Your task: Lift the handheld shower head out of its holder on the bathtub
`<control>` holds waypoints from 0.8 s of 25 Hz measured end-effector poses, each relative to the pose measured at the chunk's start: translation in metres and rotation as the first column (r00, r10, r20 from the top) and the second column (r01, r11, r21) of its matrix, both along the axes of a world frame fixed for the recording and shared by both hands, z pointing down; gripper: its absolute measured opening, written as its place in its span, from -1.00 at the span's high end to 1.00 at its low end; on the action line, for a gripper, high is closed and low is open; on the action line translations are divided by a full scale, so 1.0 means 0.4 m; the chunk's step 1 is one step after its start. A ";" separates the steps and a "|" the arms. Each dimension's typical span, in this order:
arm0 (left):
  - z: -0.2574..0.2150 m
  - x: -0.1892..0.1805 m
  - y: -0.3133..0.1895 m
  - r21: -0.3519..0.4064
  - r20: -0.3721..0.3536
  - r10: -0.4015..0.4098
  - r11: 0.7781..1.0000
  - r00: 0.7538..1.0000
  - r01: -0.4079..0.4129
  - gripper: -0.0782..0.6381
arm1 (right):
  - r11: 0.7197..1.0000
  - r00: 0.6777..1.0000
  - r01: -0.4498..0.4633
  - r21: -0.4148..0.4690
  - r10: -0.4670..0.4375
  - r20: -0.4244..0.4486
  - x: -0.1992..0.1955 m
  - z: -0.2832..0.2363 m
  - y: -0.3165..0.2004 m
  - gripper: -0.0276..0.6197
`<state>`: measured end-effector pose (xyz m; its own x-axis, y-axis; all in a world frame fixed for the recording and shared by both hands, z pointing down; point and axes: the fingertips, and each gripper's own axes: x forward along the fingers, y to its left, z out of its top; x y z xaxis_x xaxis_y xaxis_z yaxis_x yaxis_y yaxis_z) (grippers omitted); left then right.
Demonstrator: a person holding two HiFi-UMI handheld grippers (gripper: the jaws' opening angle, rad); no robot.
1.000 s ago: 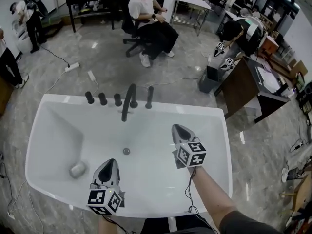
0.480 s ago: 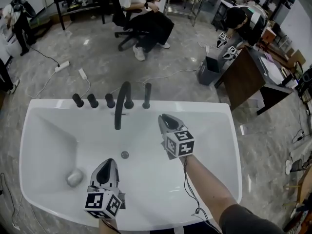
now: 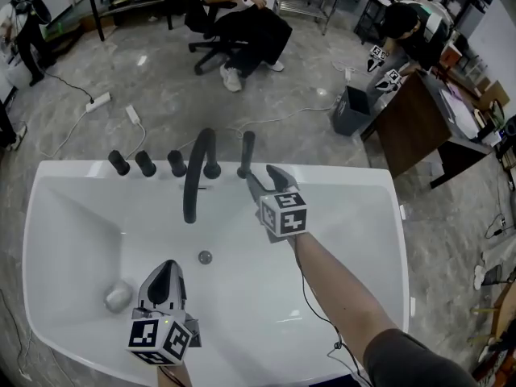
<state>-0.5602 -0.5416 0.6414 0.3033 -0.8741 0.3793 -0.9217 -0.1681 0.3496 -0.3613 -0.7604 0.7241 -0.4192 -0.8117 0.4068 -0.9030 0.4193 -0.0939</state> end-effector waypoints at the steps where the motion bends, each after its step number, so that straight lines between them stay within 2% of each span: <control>1: 0.004 -0.006 -0.005 -0.001 -0.011 -0.012 1.000 1.000 0.012 0.74 | 1.000 1.000 -0.004 0.003 0.004 0.000 -0.003 0.008 -0.012 0.27; 5: 0.017 -0.025 -0.007 0.008 -0.009 -0.041 0.999 0.999 0.041 0.74 | 0.999 0.998 0.005 0.039 -0.003 -0.059 -0.016 0.027 -0.049 0.27; 9: 0.027 -0.041 -0.015 0.009 -0.006 -0.058 0.998 0.998 0.058 0.74 | 0.998 0.998 0.016 0.056 -0.013 -0.066 -0.040 0.036 -0.092 0.28; 16: 0.034 -0.007 -0.027 0.016 0.014 -0.032 0.999 0.999 0.031 0.74 | 0.998 0.994 0.039 0.046 -0.034 -0.108 -0.072 0.059 -0.140 0.28; 18: 0.037 -0.005 -0.030 0.017 0.016 -0.030 0.999 0.999 0.030 0.74 | 0.996 0.985 0.049 0.073 -0.036 -0.169 -0.075 0.064 -0.149 0.28; 20: 0.046 -0.005 -0.024 0.015 0.016 -0.026 1.000 1.000 0.025 0.74 | 0.994 0.978 0.051 0.097 -0.030 -0.208 -0.072 0.064 -0.149 0.45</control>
<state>-0.5620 -0.5512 0.6597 0.2747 -0.8871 0.3708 -0.9313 -0.1495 0.3322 -0.3902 -0.8198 0.7498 -0.3687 -0.8372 0.4038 -0.8805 0.4538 0.1370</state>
